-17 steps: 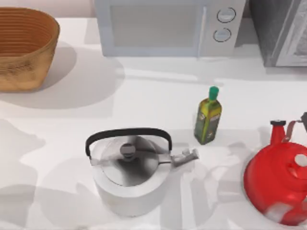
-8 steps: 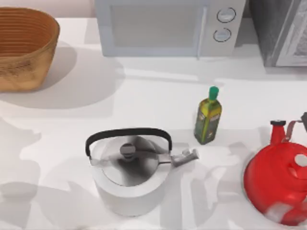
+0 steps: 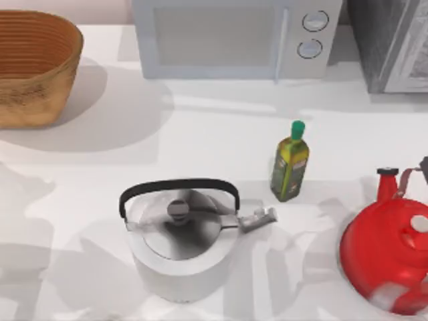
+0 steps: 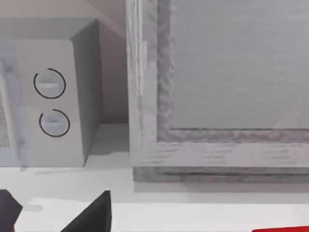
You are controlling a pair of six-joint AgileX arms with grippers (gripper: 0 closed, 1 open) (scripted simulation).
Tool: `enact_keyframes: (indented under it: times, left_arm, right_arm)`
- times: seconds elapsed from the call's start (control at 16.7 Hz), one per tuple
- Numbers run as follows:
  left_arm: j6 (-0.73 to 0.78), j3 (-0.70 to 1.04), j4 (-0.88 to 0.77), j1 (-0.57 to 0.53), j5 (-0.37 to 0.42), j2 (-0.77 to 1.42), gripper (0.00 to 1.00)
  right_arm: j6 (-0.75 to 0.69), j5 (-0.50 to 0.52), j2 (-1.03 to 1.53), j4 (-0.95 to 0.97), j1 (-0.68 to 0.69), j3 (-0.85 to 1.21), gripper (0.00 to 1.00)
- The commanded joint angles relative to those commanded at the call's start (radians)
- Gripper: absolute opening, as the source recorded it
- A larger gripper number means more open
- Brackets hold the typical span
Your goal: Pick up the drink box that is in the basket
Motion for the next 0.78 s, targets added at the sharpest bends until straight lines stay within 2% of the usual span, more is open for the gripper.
enact_keyframes:
  times: [0.48, 0.78]
  left_arm:
    - [0.000, -0.018, 0.407, 0.092, 0.099, 0.369, 0.00]
    - [0.000, -0.024, 0.517, 0.117, 0.127, 0.470, 0.00]
  right_arm:
    - [0.000, 0.000, 0.000, 0.000, 0.000, 0.000, 1.00]
    - [0.000, 0.000, 0.000, 0.000, 0.000, 0.000, 1.00]
